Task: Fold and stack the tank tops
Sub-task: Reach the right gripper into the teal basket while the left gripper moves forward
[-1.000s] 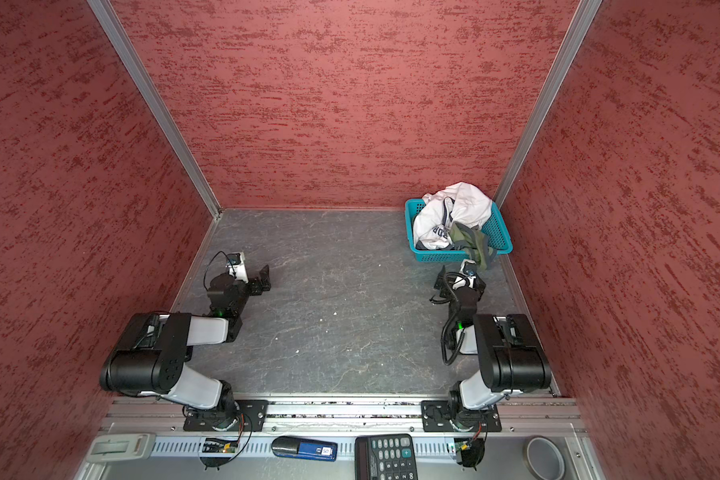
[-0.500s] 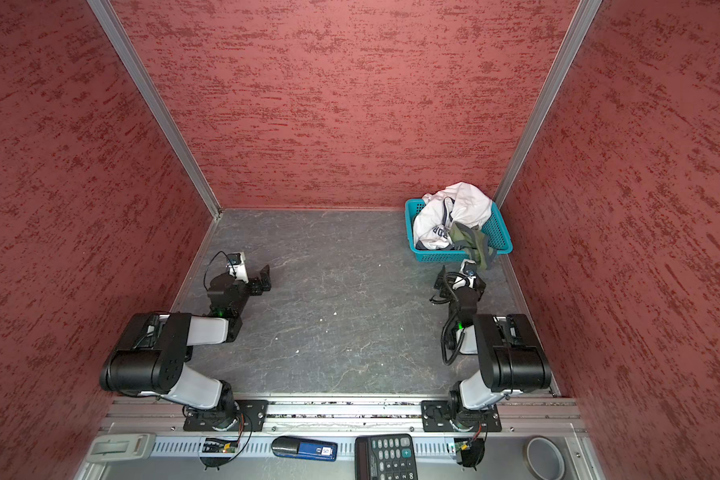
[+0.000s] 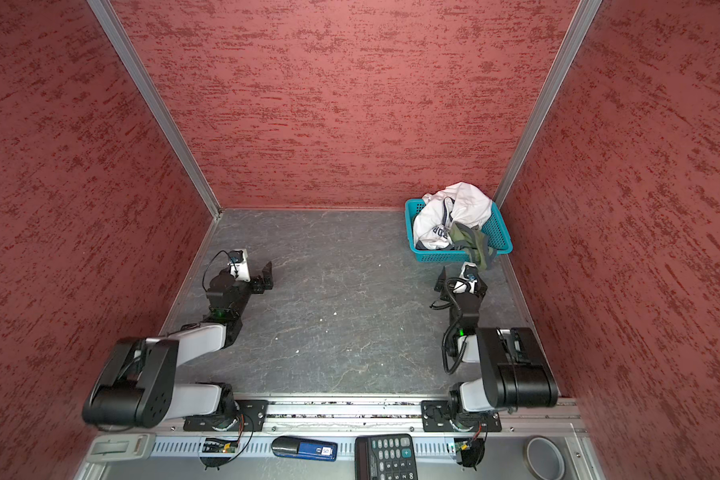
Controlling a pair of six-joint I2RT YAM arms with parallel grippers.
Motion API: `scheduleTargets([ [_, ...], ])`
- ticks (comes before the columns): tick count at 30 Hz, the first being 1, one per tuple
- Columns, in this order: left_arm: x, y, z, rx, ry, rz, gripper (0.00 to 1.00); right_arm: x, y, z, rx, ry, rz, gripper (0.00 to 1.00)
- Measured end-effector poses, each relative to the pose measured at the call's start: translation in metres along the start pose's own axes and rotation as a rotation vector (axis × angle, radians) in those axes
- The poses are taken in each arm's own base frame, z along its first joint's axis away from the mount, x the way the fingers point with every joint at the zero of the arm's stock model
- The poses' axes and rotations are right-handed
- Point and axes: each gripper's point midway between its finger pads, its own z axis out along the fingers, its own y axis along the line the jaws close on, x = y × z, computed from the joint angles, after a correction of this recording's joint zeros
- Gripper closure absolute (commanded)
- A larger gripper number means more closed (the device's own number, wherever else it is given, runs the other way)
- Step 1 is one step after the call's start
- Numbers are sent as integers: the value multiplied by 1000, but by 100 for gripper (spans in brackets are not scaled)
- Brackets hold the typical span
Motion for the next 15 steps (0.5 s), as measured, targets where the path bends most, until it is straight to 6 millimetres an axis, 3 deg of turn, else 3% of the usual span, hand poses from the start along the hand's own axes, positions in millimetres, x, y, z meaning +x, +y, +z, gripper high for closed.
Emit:
scheduleTargets([
  [4,-55,-10,-21,9,-93,-45,0,-49,13,-13,-43,-113,34,1],
  [7,-88,-3,-33,-25,-108,-162,0,-85,23,-17,-91,-144,118,1],
  [10,-113,4,-43,-63,-84,-299,1,-134,34,-18,-142,-148,238,1],
  [13,-123,6,-53,-72,-33,-433,1,-173,42,-22,-181,-116,343,1],
  [15,-116,6,-58,-62,27,-514,0,-182,49,-27,-222,-86,370,1],
])
